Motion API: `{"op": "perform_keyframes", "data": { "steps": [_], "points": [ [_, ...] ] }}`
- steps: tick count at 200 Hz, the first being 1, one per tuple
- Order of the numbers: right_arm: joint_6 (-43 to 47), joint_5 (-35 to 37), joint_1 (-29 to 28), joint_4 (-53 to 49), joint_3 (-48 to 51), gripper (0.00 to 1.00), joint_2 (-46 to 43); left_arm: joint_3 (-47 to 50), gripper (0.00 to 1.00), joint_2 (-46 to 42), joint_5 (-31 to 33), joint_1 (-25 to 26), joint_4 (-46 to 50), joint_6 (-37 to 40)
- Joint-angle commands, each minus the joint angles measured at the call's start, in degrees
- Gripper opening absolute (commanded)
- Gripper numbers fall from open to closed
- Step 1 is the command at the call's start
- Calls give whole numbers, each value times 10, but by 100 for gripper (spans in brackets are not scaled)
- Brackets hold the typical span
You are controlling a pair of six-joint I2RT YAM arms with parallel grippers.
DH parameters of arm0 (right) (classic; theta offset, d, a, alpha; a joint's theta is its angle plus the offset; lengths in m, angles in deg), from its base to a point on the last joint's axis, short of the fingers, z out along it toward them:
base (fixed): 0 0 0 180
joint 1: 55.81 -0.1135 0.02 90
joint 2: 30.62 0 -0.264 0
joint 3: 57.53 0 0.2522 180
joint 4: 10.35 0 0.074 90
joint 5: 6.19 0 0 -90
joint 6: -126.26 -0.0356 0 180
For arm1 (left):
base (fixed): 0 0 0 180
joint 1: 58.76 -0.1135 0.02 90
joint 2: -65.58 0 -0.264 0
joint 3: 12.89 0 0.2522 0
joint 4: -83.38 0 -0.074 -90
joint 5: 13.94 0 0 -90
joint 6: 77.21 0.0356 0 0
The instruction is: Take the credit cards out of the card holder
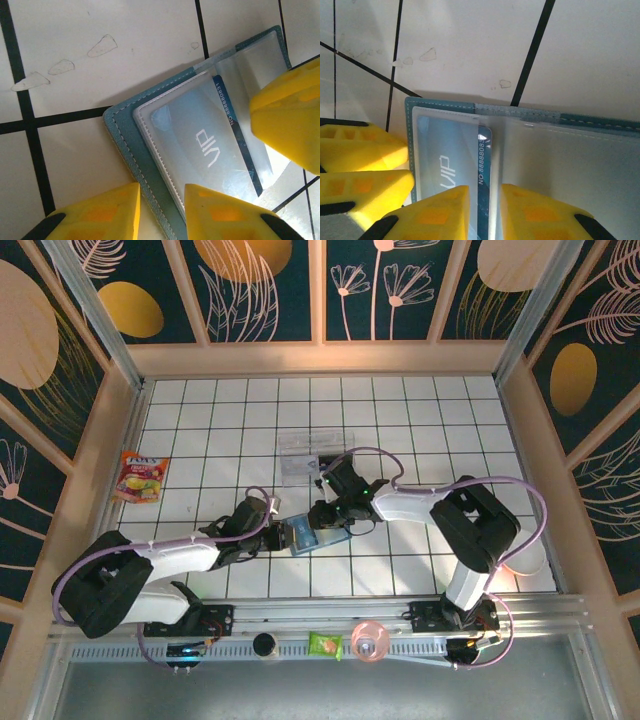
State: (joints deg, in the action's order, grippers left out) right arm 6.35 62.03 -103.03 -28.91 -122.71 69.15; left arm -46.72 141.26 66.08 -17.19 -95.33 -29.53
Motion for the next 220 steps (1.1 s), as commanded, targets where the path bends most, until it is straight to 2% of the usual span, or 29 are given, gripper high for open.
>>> {"op": "perform_keyframes", "data": {
  "steps": [1, 76, 115, 168, 197, 220],
  "points": [
    [4, -13, 3, -5, -14, 23, 16, -9, 26, 10, 1, -1, -14, 5],
    [0, -23, 4, 8, -11, 18, 29, -11, 20, 26, -7, -1, -24, 7],
    [-10, -8, 6, 17, 2, 0, 17, -12, 18, 28, -8, -1, -23, 9],
    [-27, 61, 7, 6, 24, 0, -28, -12, 17, 20, -4, -1, -21, 5],
    [-28, 86, 6, -2, 31, 0, -48, -25, 17, -13, 4, -1, -1, 13],
    [-25, 92, 6, -4, 31, 0, -59, -49, 25, -28, -1, 0, 22, 27]
  ]
}}
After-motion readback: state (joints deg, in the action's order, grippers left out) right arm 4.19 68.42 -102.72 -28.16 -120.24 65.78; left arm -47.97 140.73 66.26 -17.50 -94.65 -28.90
